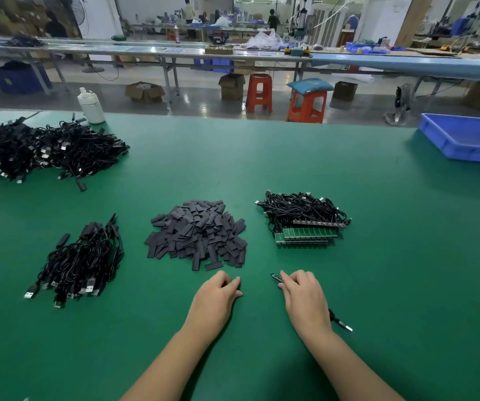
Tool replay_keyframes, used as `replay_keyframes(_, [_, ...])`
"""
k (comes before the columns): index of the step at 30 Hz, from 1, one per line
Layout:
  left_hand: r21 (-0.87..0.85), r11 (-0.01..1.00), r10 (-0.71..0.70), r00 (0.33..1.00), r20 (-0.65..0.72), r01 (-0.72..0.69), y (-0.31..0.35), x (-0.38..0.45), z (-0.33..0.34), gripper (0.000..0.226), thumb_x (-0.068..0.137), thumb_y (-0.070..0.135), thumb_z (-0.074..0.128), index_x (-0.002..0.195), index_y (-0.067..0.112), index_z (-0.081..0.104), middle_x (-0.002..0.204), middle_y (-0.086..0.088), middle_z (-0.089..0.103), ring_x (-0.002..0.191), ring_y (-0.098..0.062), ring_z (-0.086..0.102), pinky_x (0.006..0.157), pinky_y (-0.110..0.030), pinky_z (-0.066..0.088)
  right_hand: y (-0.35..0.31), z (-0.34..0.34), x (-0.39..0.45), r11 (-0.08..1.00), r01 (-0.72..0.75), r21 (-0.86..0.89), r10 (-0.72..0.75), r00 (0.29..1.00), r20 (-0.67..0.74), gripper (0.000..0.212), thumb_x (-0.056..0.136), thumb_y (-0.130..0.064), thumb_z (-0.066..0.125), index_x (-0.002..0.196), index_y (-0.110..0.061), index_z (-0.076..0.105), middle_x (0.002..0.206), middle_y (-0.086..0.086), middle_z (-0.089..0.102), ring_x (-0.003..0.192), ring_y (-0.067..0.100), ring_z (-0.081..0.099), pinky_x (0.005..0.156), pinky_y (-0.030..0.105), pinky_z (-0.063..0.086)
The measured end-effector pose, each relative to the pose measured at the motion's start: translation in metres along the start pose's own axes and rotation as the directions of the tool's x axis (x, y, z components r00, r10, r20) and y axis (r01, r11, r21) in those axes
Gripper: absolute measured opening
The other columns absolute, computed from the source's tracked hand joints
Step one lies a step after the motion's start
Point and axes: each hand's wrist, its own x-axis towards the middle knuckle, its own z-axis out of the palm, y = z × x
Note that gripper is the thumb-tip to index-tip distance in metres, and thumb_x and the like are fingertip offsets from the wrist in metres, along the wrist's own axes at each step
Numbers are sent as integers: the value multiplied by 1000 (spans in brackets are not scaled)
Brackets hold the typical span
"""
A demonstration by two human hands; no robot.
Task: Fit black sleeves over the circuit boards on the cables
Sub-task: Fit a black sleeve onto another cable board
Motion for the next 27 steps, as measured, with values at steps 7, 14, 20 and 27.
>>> replay_keyframes(7, [100,995,12,999,44,-16,-6,-2,3,36,96,26,63,126,7,62,90,-2,59,78,-17,53,65,-26,41,-3,-2,9,993,-112,47,101,975,196,26,99,-27,59,122,-26,71,101,-5,62,97,17,52,86,29,43])
replay_keyframes(14, [-40,994,-98,987,131,104,-7,2,3,40,91,63,39,91,29,60,82,10,63,81,-11,61,75,-25,50,-24,-21,35,907,-334,256,155,831,534,20,93,-20,66,111,-25,73,85,-9,66,80,13,61,77,28,52])
replay_keyframes(20, [86,994,57,996,70,-63,-14,-3,7,36,96,17,60,131,11,60,94,-3,59,84,-18,55,70,-26,41,-30,-15,30,612,-578,539,51,710,703,28,96,-7,62,124,-2,65,76,6,64,55,9,58,59,24,54])
replay_keyframes(27, [138,990,26,993,117,-42,-6,-3,0,42,100,19,53,141,9,50,106,-5,60,99,-19,53,77,-23,36,-17,-11,26,573,-541,616,-1,751,660,24,101,-15,52,110,-26,72,76,0,61,60,6,59,59,25,55])
